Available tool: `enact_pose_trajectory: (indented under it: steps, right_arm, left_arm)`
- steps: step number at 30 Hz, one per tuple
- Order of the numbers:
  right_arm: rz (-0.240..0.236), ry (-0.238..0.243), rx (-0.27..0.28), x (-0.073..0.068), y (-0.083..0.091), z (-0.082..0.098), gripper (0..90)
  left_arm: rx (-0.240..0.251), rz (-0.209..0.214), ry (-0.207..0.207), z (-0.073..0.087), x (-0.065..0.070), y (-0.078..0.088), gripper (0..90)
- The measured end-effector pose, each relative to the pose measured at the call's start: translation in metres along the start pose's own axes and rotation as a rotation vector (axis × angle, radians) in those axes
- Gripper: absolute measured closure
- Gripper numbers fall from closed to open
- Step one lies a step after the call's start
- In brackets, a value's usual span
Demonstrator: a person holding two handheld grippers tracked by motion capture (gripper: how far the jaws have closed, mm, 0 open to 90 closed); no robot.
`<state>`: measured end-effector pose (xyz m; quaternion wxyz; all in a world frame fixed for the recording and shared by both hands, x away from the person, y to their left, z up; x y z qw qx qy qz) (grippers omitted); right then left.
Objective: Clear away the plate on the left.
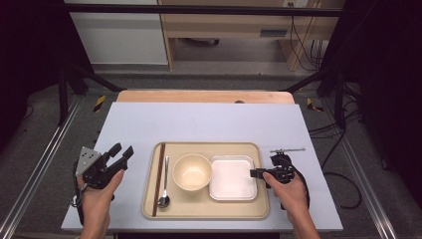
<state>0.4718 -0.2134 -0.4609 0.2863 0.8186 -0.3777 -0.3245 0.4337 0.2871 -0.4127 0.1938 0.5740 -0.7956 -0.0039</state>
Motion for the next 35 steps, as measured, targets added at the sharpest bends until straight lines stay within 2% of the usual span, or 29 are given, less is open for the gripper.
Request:
enact_pose_trajectory:
  steps: [4, 9, 12, 15, 17, 19, 22, 23, 24, 26, 28, 35]
  right_arm:
    - [0.028, 0.059, 0.069, -0.002, 0.007, 0.003, 55.8]
    - [0.085, 0.155, 0.189, -0.001, 0.017, 0.006, 40.1]
    - [0.159, 0.224, 0.274, 0.001, 0.023, 0.007, 24.8]
    - [0.222, 0.265, 0.338, 0.006, 0.029, 0.009, 12.5]
    - [0.273, 0.277, 0.373, 0.009, 0.034, 0.012, 11.0]
    - [0.296, 0.279, 0.404, 0.013, 0.040, 0.015, 9.3]
    - [0.359, 0.294, 0.445, 0.020, 0.048, 0.020, 10.1]
    - [0.380, 0.303, 0.456, 0.022, 0.050, 0.021, 10.5]
    - [0.420, 0.322, 0.477, 0.025, 0.051, 0.024, 10.5]
    - [0.456, 0.353, 0.544, 0.029, 0.051, 0.030, 11.1]
    - [0.474, 0.367, 0.576, 0.032, 0.049, 0.036, 10.8]
    - [0.470, 0.335, 0.575, 0.038, 0.041, 0.042, 10.7]
  left_arm:
    - [0.009, -0.026, 0.001, -0.001, -0.009, 0.001, 47.4]
    - [-0.015, -0.062, -0.057, 0.004, -0.022, -0.002, 40.9]
    - [-0.061, -0.058, -0.101, 0.009, -0.031, -0.008, 34.0]
    - [-0.080, -0.050, -0.133, 0.015, -0.038, -0.011, 28.5]
    - [-0.084, -0.032, -0.141, 0.017, -0.042, -0.012, 25.3]
    - [-0.084, -0.006, -0.144, 0.021, -0.046, -0.013, 21.2]
    - [-0.082, 0.011, -0.162, 0.026, -0.052, -0.014, 16.7]
    - [-0.091, 0.036, -0.156, 0.028, -0.055, -0.015, 14.0]
    - [-0.095, 0.050, -0.148, 0.030, -0.058, -0.016, 11.3]
    - [-0.094, 0.048, -0.155, 0.031, -0.061, -0.016, 11.0]
    - [-0.085, 0.049, -0.146, 0.031, -0.063, -0.016, 10.8]
    - [-0.094, 0.029, -0.137, 0.033, -0.068, -0.018, 6.6]
Point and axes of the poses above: each handheld gripper's, and its own axes: y roughly backward along the jaws, z roughly out of its underside, x roughly to its right, the point moved 1 cm from there along -y, roughly forward along the jaws, and after that the axes turned 11 degrees about y, right-handed, at the moved point
